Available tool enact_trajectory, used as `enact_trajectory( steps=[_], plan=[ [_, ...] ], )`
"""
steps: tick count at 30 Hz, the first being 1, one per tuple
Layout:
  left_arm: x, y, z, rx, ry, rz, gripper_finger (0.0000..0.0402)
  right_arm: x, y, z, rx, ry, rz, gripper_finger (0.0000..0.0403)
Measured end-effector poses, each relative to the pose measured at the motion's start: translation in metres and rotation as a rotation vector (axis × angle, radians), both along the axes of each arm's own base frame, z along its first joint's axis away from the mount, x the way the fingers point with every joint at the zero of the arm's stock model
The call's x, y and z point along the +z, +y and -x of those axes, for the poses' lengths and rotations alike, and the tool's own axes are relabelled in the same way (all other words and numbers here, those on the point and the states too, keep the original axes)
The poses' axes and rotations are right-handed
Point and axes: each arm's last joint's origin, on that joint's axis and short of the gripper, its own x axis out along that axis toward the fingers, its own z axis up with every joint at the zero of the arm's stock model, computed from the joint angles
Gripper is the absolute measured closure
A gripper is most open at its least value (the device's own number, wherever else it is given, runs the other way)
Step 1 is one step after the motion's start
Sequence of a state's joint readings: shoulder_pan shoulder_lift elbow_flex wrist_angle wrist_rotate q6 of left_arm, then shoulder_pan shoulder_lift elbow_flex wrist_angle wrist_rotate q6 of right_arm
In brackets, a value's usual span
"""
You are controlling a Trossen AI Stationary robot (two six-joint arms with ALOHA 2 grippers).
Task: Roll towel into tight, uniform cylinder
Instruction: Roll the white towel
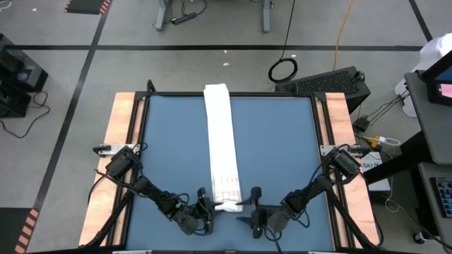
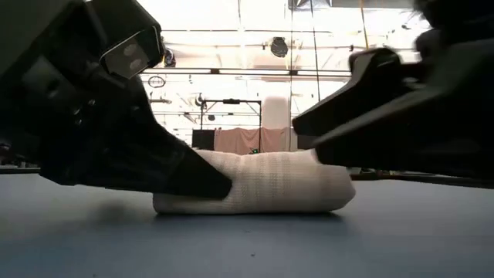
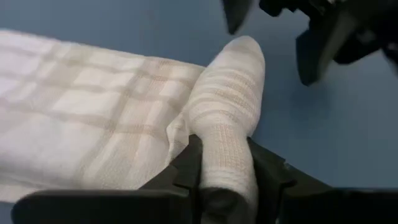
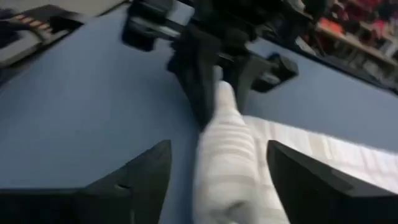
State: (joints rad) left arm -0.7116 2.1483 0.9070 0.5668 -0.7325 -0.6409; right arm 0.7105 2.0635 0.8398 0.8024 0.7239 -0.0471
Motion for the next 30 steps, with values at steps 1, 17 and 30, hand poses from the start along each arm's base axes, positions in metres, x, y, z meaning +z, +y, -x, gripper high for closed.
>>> enact_trajectory(
  steps=[1, 17, 30],
  plan=[
    [0.001, 0.000, 0.000, 0.008, -0.003, 0.029, 0.0312, 0.000, 0.002, 0.001, 0.011, 0.001, 0.017, 0.0136],
    [0.016, 0.005, -0.005, 0.101, 0.023, 0.417, 0.0314, 0.001, -0.004, -0.006, 0.044, 0.013, -0.070, 0.0153],
    [0.017, 0.004, -0.005, 0.097, 0.032, 0.464, 0.0314, -0.013, -0.012, -0.012, -0.012, 0.039, -0.156, 0.0171]
  ],
)
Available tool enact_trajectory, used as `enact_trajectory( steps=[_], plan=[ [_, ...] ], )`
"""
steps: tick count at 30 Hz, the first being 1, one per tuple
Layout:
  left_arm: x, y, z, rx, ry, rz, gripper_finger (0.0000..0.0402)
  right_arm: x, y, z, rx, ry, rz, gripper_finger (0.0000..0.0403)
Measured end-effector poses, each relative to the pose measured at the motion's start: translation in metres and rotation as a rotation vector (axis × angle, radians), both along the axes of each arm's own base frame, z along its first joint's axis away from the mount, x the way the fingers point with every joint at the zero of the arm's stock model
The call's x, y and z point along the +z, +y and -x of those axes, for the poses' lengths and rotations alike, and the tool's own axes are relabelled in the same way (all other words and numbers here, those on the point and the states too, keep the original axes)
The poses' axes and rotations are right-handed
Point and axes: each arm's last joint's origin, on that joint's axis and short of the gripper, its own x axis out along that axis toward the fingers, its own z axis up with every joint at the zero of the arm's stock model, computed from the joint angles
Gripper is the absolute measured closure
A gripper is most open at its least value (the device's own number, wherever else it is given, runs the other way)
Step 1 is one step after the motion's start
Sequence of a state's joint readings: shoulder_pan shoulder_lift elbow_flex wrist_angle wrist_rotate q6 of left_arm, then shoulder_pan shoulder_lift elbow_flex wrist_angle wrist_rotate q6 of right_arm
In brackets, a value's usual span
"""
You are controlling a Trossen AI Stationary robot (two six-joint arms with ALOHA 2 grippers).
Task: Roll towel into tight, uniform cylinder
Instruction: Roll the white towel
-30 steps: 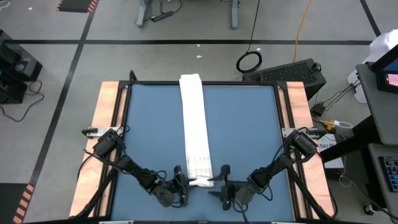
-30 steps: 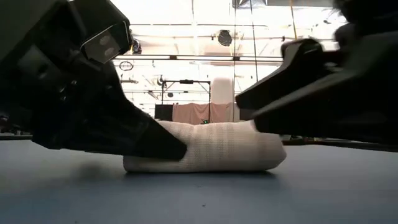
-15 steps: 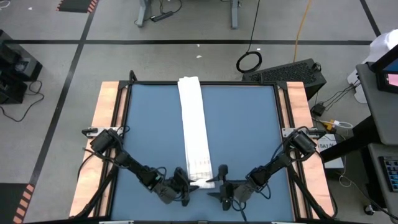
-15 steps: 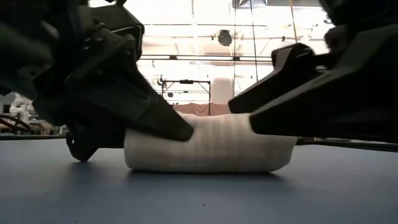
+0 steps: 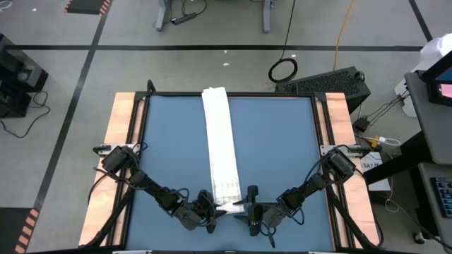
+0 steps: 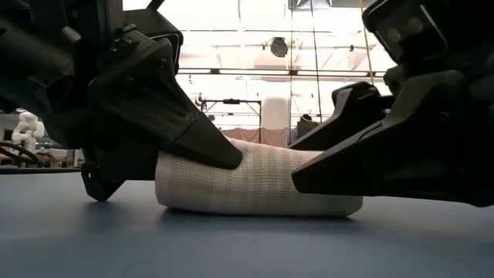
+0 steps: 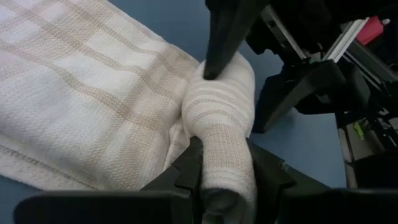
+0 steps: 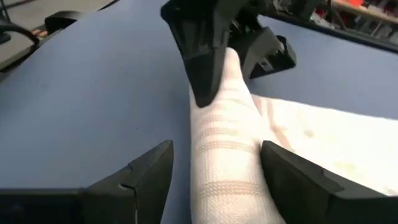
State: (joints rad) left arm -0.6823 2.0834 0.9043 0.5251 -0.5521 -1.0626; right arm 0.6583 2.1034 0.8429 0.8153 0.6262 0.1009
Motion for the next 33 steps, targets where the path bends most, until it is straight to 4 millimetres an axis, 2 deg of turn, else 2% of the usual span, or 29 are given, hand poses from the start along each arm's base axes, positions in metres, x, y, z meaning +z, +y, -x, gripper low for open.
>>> enact_trajectory(
  steps=[4, 8, 12, 17, 21, 25, 33],
  plan=[
    [0.000, -0.001, 0.000, -0.017, 0.000, -0.004, 0.0314, 0.000, -0.002, -0.001, -0.021, 0.002, -0.048, 0.0188],
    [0.000, -0.001, 0.001, -0.024, 0.009, -0.008, 0.0314, 0.001, -0.001, -0.001, -0.011, -0.017, -0.009, 0.0198],
    [-0.001, -0.002, 0.001, -0.042, 0.016, -0.026, 0.0314, 0.002, 0.001, -0.003, 0.018, -0.008, 0.013, 0.0181],
    [-0.001, -0.002, 0.002, -0.043, 0.018, -0.027, 0.0314, -0.005, -0.009, -0.011, 0.013, 0.101, -0.088, 0.0155],
    [-0.001, -0.002, 0.002, -0.043, 0.019, -0.028, 0.0314, -0.004, -0.012, -0.014, 0.010, 0.104, -0.102, 0.0164],
    [-0.001, -0.001, 0.002, -0.043, 0.021, -0.029, 0.0314, -0.002, -0.009, -0.011, -0.013, 0.073, -0.028, 0.0172],
    [-0.002, -0.002, 0.002, -0.057, 0.023, -0.042, 0.0314, 0.007, 0.001, -0.006, -0.021, 0.009, 0.011, 0.0119]
  ],
)
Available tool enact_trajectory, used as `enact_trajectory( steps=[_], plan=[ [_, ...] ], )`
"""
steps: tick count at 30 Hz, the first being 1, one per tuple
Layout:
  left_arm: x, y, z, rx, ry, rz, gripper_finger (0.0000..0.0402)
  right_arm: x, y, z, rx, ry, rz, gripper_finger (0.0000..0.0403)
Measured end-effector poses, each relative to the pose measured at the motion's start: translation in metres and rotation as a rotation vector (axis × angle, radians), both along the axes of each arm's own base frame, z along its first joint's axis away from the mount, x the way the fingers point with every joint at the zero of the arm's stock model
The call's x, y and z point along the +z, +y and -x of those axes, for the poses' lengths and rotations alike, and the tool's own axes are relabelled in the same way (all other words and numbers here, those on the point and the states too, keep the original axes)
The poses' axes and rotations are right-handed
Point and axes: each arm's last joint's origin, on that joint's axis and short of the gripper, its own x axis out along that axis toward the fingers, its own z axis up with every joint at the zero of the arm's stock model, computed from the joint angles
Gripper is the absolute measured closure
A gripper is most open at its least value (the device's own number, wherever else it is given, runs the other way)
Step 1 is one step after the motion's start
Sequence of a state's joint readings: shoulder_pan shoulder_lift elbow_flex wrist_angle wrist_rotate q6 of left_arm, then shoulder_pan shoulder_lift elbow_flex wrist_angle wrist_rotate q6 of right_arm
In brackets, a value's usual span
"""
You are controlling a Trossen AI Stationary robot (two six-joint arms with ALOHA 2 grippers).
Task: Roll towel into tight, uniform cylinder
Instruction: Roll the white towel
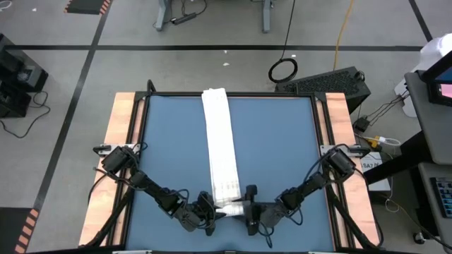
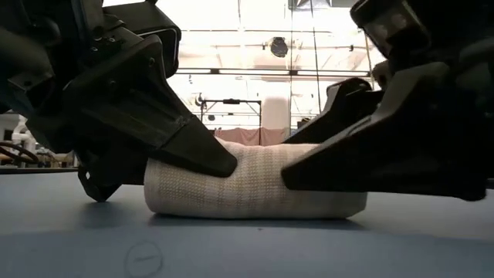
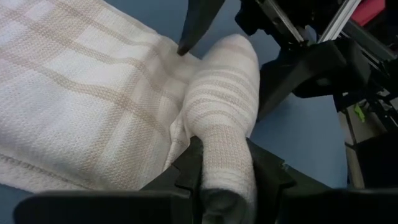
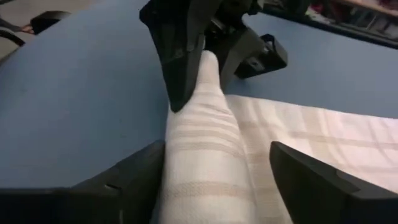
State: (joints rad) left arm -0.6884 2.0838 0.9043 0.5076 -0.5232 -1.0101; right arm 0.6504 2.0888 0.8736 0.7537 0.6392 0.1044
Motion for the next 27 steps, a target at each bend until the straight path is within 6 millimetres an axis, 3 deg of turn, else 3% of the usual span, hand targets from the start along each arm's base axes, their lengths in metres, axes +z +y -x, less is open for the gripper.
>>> enact_trajectory(
  steps=[5, 21, 27],
  plan=[
    [0.000, 0.000, 0.000, 0.000, 0.000, -0.001, 0.0314, 0.004, 0.006, 0.002, 0.041, -0.031, 0.000, 0.0107],
    [0.000, 0.000, 0.000, 0.000, -0.003, 0.000, 0.0314, -0.004, 0.004, 0.000, 0.057, 0.004, -0.099, 0.0145],
    [0.000, 0.000, 0.000, 0.002, -0.005, 0.000, 0.0313, -0.007, 0.002, -0.001, 0.035, 0.022, -0.142, 0.0178]
  ],
)
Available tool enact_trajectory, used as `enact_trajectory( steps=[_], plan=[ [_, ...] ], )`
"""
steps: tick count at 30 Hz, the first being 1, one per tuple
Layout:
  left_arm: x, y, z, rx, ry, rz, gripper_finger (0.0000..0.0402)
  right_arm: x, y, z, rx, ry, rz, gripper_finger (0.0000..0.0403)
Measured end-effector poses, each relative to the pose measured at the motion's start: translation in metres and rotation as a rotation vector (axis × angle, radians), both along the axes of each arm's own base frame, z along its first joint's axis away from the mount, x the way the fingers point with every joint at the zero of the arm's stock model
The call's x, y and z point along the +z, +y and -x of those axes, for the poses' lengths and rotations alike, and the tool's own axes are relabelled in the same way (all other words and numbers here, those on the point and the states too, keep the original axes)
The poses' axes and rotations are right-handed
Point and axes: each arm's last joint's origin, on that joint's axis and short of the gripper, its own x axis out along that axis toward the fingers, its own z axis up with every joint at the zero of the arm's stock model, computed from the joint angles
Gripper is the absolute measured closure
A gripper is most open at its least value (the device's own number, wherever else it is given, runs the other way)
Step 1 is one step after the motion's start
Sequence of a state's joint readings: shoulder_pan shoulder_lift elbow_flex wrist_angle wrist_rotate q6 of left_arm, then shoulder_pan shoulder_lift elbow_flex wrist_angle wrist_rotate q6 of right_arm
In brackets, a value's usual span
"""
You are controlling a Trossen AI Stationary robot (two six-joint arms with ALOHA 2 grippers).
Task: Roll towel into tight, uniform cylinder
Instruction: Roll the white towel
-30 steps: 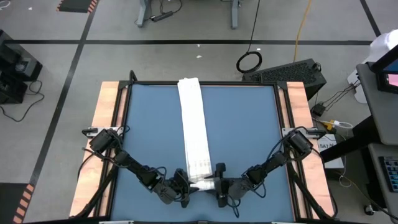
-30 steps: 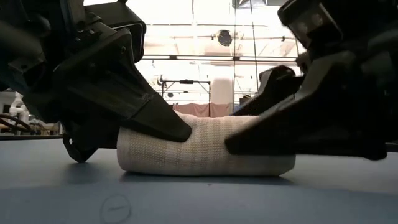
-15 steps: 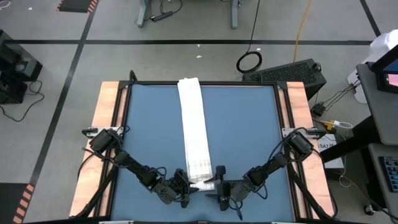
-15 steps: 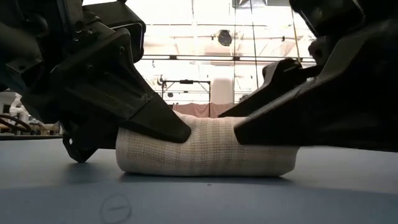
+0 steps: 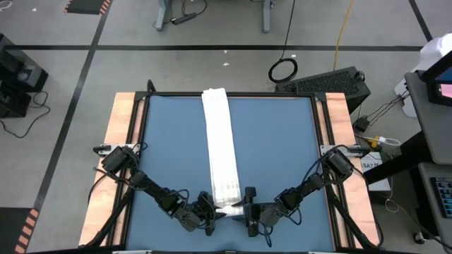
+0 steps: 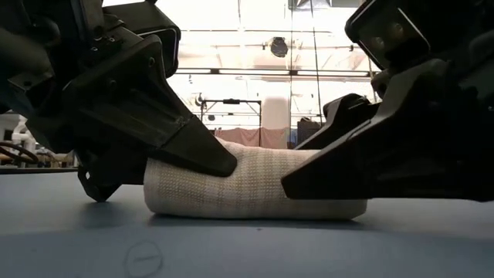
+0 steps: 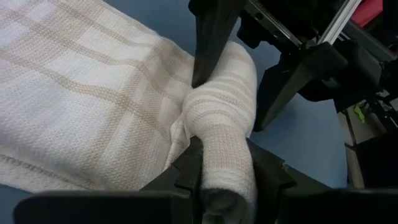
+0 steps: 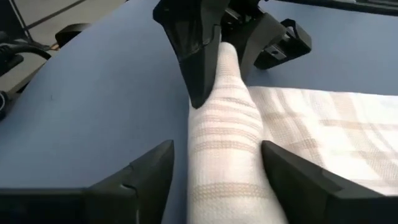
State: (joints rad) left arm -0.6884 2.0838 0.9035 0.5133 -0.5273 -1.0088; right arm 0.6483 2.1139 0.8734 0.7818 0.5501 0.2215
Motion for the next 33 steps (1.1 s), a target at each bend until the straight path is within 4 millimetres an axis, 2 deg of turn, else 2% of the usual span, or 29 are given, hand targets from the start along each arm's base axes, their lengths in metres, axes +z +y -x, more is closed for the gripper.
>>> enact_trajectory(
  steps=[7, 12, 16, 21, 27, 33],
  plan=[
    [0.000, 0.000, 0.000, 0.004, -0.005, -0.003, 0.0307, -0.004, -0.003, -0.001, -0.010, 0.029, -0.022, 0.0253],
    [0.006, 0.000, 0.000, -0.011, -0.020, -0.013, 0.0248, -0.015, -0.006, -0.003, -0.028, 0.065, -0.083, 0.0287],
    [0.018, -0.007, 0.007, -0.057, -0.032, -0.037, 0.0182, -0.018, -0.005, -0.002, -0.032, 0.081, -0.104, 0.0286],
    [0.044, -0.014, 0.022, -0.088, -0.061, -0.196, 0.0122, -0.019, -0.006, -0.002, -0.040, 0.086, -0.129, 0.0269],
    [0.061, -0.029, 0.037, -0.091, -0.191, -0.469, 0.0107, -0.020, -0.008, -0.003, -0.058, 0.096, -0.206, 0.0256],
    [0.058, -0.035, 0.035, -0.140, -0.239, -0.574, 0.0107, -0.016, -0.012, -0.009, -0.018, 0.083, -0.303, 0.0272]
  ],
)
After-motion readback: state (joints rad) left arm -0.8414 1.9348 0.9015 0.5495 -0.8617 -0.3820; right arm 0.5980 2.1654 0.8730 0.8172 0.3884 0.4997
